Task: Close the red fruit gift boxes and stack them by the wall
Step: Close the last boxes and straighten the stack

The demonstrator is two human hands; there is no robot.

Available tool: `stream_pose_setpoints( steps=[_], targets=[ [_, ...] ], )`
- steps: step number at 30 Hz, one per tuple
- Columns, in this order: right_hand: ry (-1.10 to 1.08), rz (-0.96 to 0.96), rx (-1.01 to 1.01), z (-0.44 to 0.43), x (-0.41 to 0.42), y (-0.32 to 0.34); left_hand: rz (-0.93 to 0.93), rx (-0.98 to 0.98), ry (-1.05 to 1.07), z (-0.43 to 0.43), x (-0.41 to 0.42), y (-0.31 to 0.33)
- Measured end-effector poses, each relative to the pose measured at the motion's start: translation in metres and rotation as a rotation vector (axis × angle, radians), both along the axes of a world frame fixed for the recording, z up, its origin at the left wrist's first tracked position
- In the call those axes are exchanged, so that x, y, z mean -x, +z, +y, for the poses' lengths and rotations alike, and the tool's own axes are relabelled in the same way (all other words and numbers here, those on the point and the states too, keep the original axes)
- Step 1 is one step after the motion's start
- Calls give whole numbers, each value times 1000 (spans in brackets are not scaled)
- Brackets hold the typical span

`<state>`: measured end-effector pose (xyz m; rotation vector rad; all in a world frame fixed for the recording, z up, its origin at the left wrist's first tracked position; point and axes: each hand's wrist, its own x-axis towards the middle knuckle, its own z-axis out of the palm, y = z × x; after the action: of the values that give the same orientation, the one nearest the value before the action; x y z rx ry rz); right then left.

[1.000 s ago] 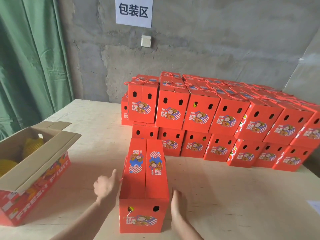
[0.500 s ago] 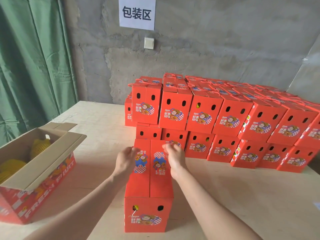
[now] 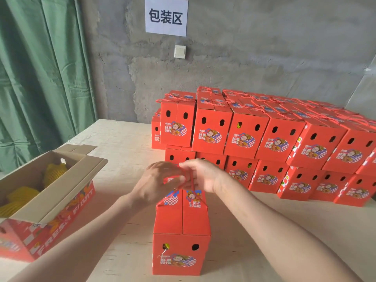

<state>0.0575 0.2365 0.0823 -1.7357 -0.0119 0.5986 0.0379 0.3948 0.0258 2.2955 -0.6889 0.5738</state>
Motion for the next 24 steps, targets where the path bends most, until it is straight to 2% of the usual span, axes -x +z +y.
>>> stream_pose_setpoints(
  steps=[2, 3, 5, 7, 13, 16, 24],
  targets=[
    [-32, 16, -2, 2, -5, 5, 133, 200, 85, 4, 7, -22],
    [-78, 12, -43, 5, -7, 7, 210, 226, 157, 4, 9, -34],
    [-223, 75, -252, 13, -13, 6, 400, 134, 231, 2, 10, -63],
    [-307, 123, -393, 19, -18, 7, 505, 8, 218, 0, 12, -84],
    [-242, -114, -125, 34, -20, 16, 496, -114, 327, 7, 13, -96],
    [-227, -211, -111, 36, -25, 17, 466, -151, 347, 12, 17, -98],
    [-106, -211, -121, 68, -39, 13, 484, -93, 433, 24, 21, -100]
  ],
)
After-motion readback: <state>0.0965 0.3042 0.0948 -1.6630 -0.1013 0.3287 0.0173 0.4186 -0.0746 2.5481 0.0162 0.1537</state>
